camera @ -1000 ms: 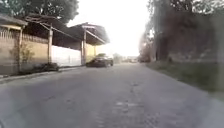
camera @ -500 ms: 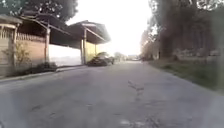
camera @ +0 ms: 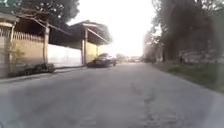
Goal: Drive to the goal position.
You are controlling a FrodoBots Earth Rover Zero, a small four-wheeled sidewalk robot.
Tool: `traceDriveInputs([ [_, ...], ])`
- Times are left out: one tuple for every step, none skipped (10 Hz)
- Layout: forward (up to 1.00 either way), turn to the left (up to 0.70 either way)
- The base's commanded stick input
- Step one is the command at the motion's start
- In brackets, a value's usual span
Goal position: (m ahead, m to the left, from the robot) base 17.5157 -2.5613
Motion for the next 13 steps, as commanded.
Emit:
traceDriveInputs([
  [1.0,0.02],
  [1.0,0.02],
  [1.0,0.02],
  [1.0,0.02],
  [1.0,0.02],
  [1.0,0.02],
  [1.0,0.02],
  [1.0,0.02],
  [1.0,0.02],
  [1.0,0.02],
  [1.0,0.02],
  [1.0,0.02],
  [1.0,0.02],
])
